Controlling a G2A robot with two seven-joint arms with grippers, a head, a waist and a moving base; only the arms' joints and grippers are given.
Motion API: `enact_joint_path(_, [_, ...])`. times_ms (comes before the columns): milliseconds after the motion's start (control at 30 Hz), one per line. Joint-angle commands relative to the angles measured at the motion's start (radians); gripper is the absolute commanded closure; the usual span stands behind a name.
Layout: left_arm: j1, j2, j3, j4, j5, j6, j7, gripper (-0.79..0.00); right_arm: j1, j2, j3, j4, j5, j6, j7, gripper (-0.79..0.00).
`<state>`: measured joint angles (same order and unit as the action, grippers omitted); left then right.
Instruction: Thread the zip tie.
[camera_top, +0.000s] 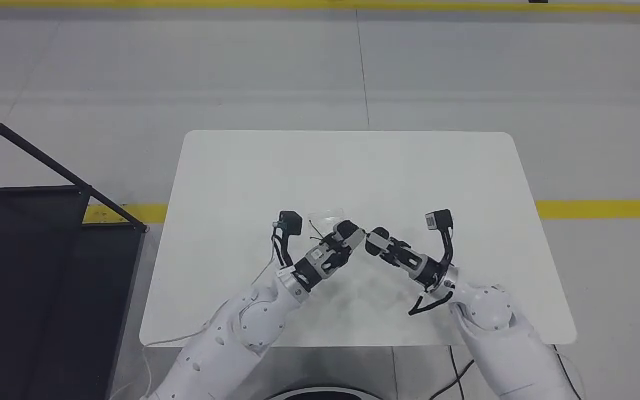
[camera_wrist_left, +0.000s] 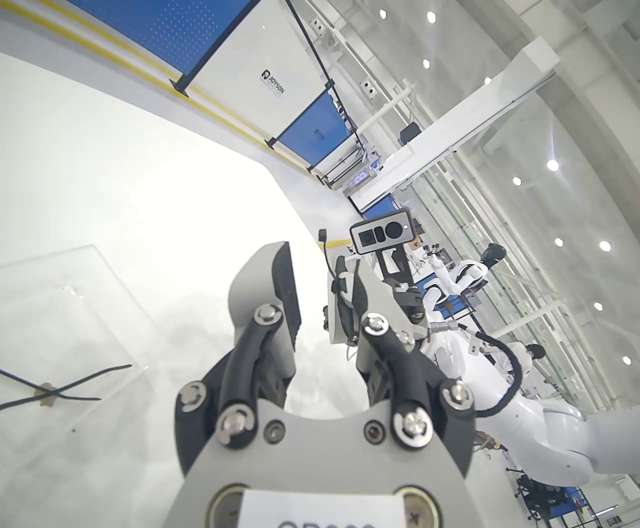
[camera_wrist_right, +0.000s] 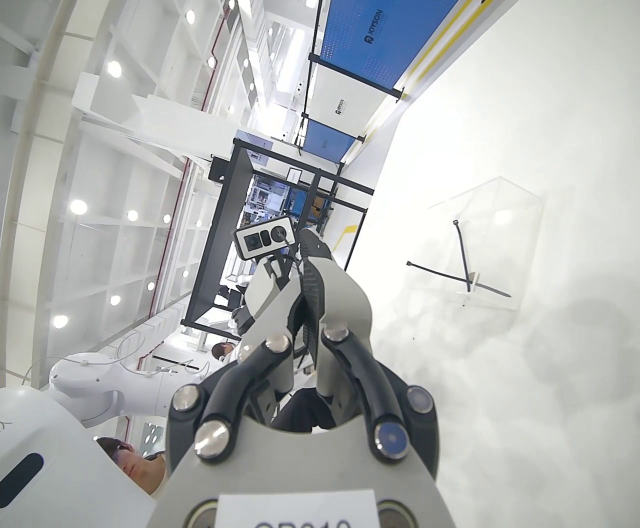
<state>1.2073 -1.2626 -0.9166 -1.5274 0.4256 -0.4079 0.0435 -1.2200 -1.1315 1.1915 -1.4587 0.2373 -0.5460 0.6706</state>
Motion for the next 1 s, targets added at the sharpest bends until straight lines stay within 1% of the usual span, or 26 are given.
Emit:
enact_joint_path(0, [-0.001, -0.002, 0.0, 0.003, 0.0, -0.001, -0.002, -0.286, -0.001, 0.0, 0.0, -0.001, -0.001, 0.0, 0.001, 0.0])
enact_joint_path(100, [-0.003, -0.006, -0.002, 0.008, 0.0, -0.003, -0.003, -0.28, -0.001, 0.0, 0.0, -0.002, -0.004, 0.001, 0.002, 0.0])
enact_joint_path(333, [-0.005, -0.013, -0.006, 0.013, 0.003, -0.01, -0.005, -0.237, 0.0, -0.001, -0.001, -0.002, -0.009, 0.002, 0.007, 0.0])
enact_joint_path(433, [-0.004, -0.016, -0.008, 0.016, 0.004, -0.013, -0.008, -0.182, 0.001, -0.002, -0.001, -0.002, -0.01, 0.003, 0.007, 0.0])
enact_joint_path(567, [-0.005, -0.019, -0.011, 0.018, 0.003, -0.015, -0.016, -0.052, 0.001, -0.002, -0.001, -0.002, -0.015, 0.003, 0.006, 0.0])
enact_joint_path(600, [-0.005, -0.02, -0.012, 0.018, 0.004, -0.015, -0.018, -0.009, 0.001, -0.002, -0.002, -0.002, -0.014, 0.003, 0.007, 0.0])
enact_joint_path(633, [-0.005, -0.021, -0.013, 0.019, 0.002, -0.016, -0.02, 0.0, 0.001, -0.003, -0.002, -0.002, -0.013, 0.003, 0.007, 0.0])
enact_joint_path(967, [-0.006, -0.029, -0.02, 0.022, 0.01, -0.023, -0.034, 0.0, 0.001, -0.004, 0.0, -0.001, -0.01, 0.0, 0.008, 0.0])
